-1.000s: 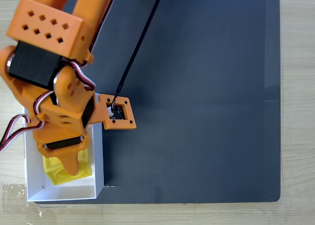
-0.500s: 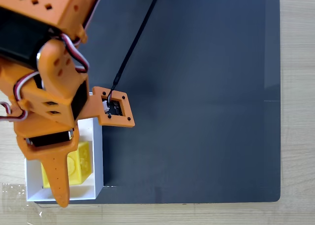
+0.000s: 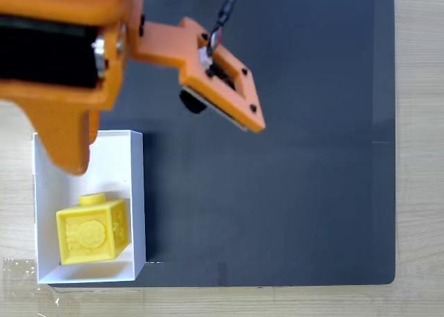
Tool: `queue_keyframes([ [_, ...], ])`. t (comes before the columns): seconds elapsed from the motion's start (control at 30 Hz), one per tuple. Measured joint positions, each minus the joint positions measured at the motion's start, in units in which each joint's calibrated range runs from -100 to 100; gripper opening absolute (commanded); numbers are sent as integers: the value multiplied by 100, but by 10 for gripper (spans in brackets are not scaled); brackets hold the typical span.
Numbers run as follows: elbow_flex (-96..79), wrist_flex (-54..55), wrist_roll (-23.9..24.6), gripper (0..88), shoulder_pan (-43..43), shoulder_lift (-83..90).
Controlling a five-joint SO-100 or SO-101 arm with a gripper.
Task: Grasp a yellow block and put it in the box
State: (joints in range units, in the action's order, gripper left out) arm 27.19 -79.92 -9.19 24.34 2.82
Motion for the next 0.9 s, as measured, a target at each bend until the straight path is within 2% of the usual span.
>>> queue_keyframes([
  [0.23,-2836,0,164,14,-1053,2174],
  [0.43,-5691,580,164,14,-1727,4425],
  [0.6,-8428,1142,164,14,-1970,6625],
  [0.8,-11165,1168,206,11,-1646,9271],
  [0.9,-11888,1116,211,10,-1547,9355],
])
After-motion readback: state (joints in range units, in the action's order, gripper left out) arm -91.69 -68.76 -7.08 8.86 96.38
